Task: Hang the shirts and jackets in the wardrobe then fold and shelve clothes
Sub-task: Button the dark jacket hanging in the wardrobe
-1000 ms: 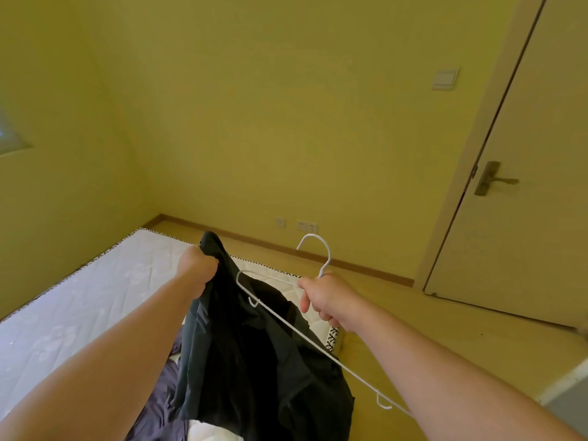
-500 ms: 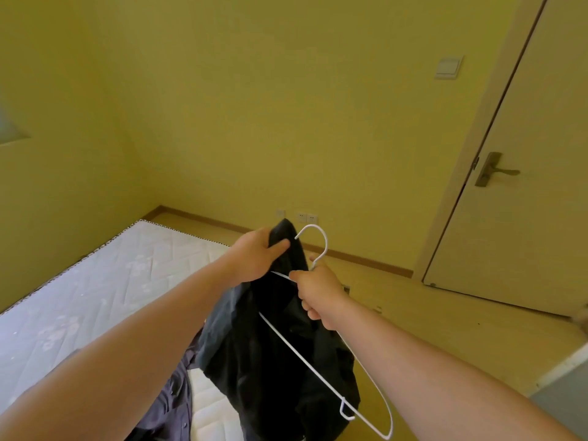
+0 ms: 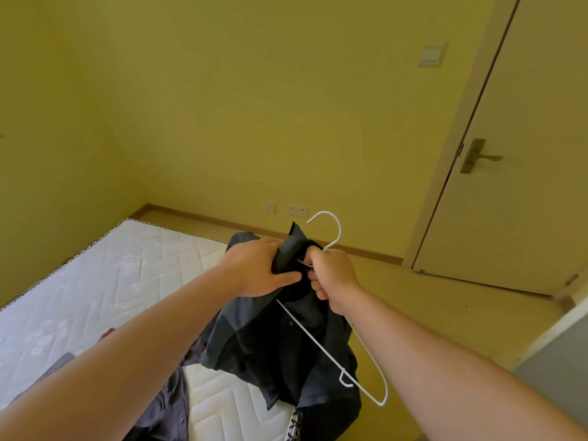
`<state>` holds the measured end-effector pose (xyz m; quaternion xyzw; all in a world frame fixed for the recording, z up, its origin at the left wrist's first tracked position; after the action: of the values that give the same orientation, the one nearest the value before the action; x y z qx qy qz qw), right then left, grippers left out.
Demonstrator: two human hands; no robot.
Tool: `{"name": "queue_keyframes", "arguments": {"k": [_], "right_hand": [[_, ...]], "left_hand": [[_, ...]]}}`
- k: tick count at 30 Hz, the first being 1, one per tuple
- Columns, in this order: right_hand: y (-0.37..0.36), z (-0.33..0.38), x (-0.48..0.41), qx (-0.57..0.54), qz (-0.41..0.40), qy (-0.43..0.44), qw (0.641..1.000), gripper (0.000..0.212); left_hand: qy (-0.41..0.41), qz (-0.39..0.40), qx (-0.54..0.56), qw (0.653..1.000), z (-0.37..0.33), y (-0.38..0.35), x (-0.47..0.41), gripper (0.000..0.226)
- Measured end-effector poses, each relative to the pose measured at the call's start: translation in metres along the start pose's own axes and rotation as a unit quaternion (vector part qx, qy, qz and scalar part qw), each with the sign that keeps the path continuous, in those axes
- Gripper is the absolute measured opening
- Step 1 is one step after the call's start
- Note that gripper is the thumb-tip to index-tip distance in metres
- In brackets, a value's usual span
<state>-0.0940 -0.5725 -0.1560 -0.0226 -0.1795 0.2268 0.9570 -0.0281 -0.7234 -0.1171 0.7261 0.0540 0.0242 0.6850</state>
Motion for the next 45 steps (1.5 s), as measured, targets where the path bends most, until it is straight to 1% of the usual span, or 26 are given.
{"name": "queue_keyframes", "arguments": {"k": [1,2,3,4,5,6,7,9,12,14,15,16,19,23,26,29,31,33,35,37,38,39,40,41,43,45], "right_hand": [[0.002,0.002,0.001,0.002,0.004,0.012,1.000,0.024],[0.004,0.004,0.002,0.002,0.007,0.024,1.000,0.026],[0.007,0.005,0.004,-0.002,0.012,0.038,0.999,0.027],[0.010,0.006,0.006,-0.009,0.018,0.050,0.999,0.027],[0.013,0.007,0.008,-0.019,0.029,0.057,0.998,0.023],[0.016,0.008,0.010,-0.037,0.045,0.055,0.997,0.016],[0.020,0.010,0.012,-0.064,0.062,0.042,0.995,0.010],[0.030,0.011,0.012,-0.126,0.078,0.005,0.989,0.011],[0.043,0.013,0.012,-0.215,0.048,-0.008,0.975,0.022],[0.047,0.015,0.013,-0.287,0.024,-0.003,0.958,0.035],[0.047,0.015,0.013,-0.318,0.014,-0.006,0.948,0.037],[0.047,0.016,0.012,-0.340,0.004,-0.010,0.940,0.032],[0.050,0.016,0.012,-0.344,-0.033,-0.004,0.938,0.016],[0.054,0.013,0.011,-0.334,-0.051,-0.001,0.941,0.020],[0.056,0.013,0.009,-0.297,-0.041,0.003,0.954,0.023],[0.054,0.016,0.007,-0.219,0.020,0.023,0.975,0.021],[0.056,0.016,0.006,-0.102,0.051,0.034,0.993,0.022],[0.061,0.011,0.005,0.070,0.071,0.016,0.995,0.027],[0.065,-0.003,0.004,0.200,0.119,-0.047,0.971,0.030],[0.064,-0.018,0.006,0.309,0.156,-0.099,0.933,0.021],[0.063,-0.023,0.004,0.377,0.152,-0.091,0.909,0.020],[0.062,-0.026,0.000,0.431,0.139,-0.063,0.889,0.027],[0.059,-0.026,-0.004,0.455,0.120,-0.031,0.882,0.033],[0.055,-0.023,-0.006,0.448,0.097,-0.010,0.889,0.036],[0.050,-0.015,-0.012,0.401,0.038,0.010,0.915,0.037],[0.047,0.001,-0.017,0.360,-0.020,0.040,0.932,0.036]], "left_hand": [[-0.029,-0.051,-0.099,0.993,-0.001,0.000,-0.001,0.054],[-0.049,-0.089,-0.154,0.983,-0.005,-0.001,-0.002,0.062],[-0.064,-0.104,-0.159,0.980,-0.007,-0.002,-0.006,0.068],[-0.073,-0.102,-0.121,0.985,-0.009,-0.003,-0.009,0.070],[-0.077,-0.094,-0.049,0.991,-0.011,-0.004,-0.012,0.070],[-0.076,-0.096,0.012,0.992,-0.012,-0.005,-0.014,0.068],[-0.072,-0.115,0.041,0.990,-0.014,-0.006,-0.016,0.069],[-0.044,-0.142,0.039,0.988,-0.019,-0.007,-0.020,0.077],[-0.027,-0.174,0.009,0.984,-0.037,-0.005,-0.023,0.082],[-0.028,-0.178,-0.020,0.983,-0.050,-0.003,-0.027,0.086],[-0.031,-0.180,-0.032,0.983,-0.056,-0.003,-0.028,0.087],[-0.037,-0.186,-0.043,0.981,-0.061,-0.003,-0.029,0.086],[-0.047,-0.196,-0.057,0.978,-0.070,-0.004,-0.027,0.084],[-0.034,-0.214,-0.051,0.975,-0.074,-0.007,-0.023,0.084],[-0.033,-0.242,-0.029,0.969,-0.077,-0.007,-0.020,0.079],[-0.048,-0.259,-0.014,0.965,-0.074,-0.004,-0.016,0.069],[-0.057,-0.256,-0.008,0.965,-0.070,0.002,-0.016,0.068],[-0.050,-0.251,-0.011,0.967,-0.063,0.011,-0.016,0.074],[-0.045,-0.251,-0.005,0.967,-0.053,0.022,-0.014,0.081],[-0.042,-0.251,0.005,0.967,-0.043,0.033,-0.013,0.081],[-0.035,-0.252,0.005,0.967,-0.038,0.039,-0.012,0.083],[-0.027,-0.254,0.005,0.967,-0.034,0.043,-0.011,0.084],[-0.021,-0.260,0.005,0.965,-0.029,0.046,-0.010,0.086],[-0.013,-0.265,0.004,0.964,-0.024,0.048,-0.009,0.088],[0.002,-0.257,-0.012,0.966,-0.014,0.050,-0.006,0.092],[0.006,-0.219,-0.027,0.975,-0.005,0.049,-0.003,0.092]]}}
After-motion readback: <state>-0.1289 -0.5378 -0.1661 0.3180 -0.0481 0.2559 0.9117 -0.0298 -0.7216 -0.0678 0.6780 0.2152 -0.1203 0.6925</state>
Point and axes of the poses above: each hand's wrist, its own x-axis away from the middle knuckle, its own y-axis out of the back of the hand, z = x × y, the point moved 3 cm from there along -x, towards the middle knuckle, and after that the axes turned 6 degrees about -x, right-handed, at the moved point
